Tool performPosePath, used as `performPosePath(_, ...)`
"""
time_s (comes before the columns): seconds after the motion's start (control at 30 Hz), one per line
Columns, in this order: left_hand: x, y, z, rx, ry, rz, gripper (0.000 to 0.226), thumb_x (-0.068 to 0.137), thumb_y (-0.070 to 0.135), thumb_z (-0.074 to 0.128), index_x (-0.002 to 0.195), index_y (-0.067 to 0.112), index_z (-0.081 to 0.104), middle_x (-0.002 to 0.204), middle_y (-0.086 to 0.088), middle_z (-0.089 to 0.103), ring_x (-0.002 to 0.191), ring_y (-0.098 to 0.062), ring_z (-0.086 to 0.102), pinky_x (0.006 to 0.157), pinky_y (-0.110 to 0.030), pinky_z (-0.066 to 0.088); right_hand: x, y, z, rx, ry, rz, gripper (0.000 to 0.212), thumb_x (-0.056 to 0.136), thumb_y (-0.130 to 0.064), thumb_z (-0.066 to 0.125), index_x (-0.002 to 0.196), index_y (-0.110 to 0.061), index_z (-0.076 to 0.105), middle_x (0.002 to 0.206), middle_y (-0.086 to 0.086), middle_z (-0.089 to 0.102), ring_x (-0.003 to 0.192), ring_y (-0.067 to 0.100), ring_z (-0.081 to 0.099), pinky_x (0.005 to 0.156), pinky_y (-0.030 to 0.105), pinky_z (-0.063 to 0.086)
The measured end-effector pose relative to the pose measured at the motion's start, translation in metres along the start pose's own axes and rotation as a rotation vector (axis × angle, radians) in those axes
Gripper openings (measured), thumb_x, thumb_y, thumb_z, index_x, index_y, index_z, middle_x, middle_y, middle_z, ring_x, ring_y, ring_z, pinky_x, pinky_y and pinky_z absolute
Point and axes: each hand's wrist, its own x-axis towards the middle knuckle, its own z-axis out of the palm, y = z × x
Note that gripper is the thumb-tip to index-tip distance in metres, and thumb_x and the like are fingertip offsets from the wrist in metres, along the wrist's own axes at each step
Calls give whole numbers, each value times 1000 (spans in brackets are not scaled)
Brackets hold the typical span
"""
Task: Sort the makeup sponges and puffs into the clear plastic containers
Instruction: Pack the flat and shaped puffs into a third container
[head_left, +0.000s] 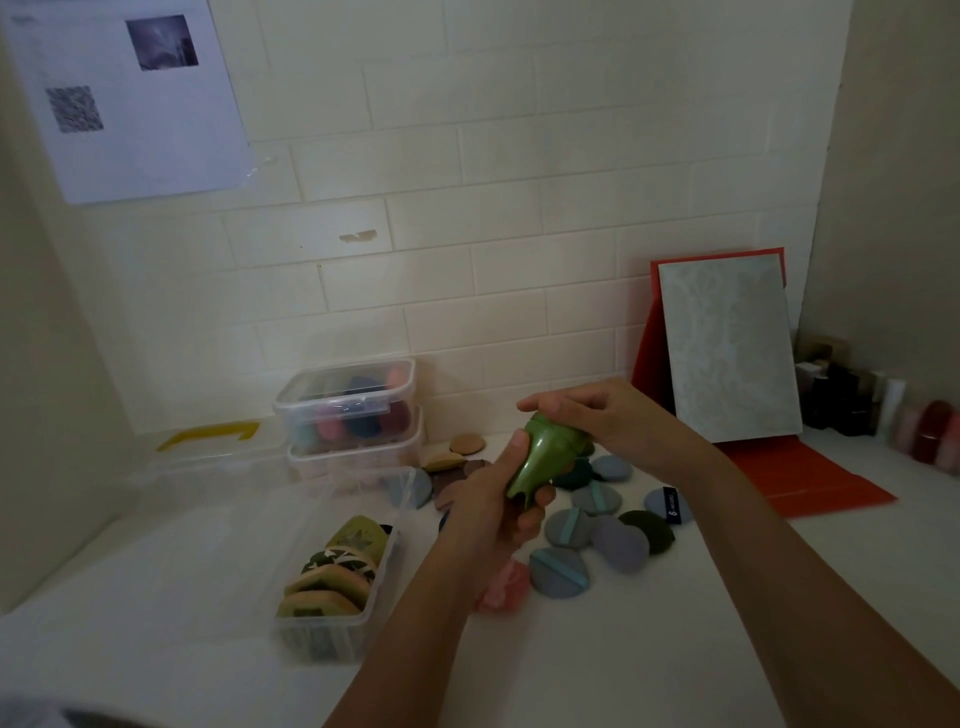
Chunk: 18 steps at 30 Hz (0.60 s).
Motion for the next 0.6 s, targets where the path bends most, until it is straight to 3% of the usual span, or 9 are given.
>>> performPosePath(0.17,-4,-3,13,-22,35,9,42,90,46,47,85,9,65,56,-3,51,38,-5,35,34,-14,28,7,10,8,-127,-37,69,44,88,-48,55,86,-7,68,80,14,64,71,15,58,68,27,46)
performPosePath(0.23,-3,-5,16,-32,37,-2,44,91,46,45,83,8,64,55,-3,51,38,-5,35,34,-14,28,10,13,10,-113,10,61,41,87,-43,55,78,-4,62,75,11,58,69,17,55,69,33,44)
performPosePath(0.37,-2,-7,17,-29,7,13,45,88,48,45,88,7,64,56,-2,53,39,-5,36,36,-14,28,11,12,12,-186,41,30,26,85,-41,48,75,-20,59,76,3,58,71,14,54,69,33,43)
performPosePath(0.47,-3,-3,13,-10,-25,70,45,83,51,48,84,10,68,60,-3,54,43,-6,39,38,-14,30,10,0,14,-296,64,-24,33,96,-45,42,85,-22,64,77,-3,60,74,13,56,71,30,44)
performPosePath(0.6,-7,4,11,62,-33,115,43,80,52,48,78,13,67,60,-2,56,43,-6,42,37,-14,31,8,-16,16,-463,82,-64,49,95,-52,34,84,-17,67,80,3,65,80,20,61,78,36,48)
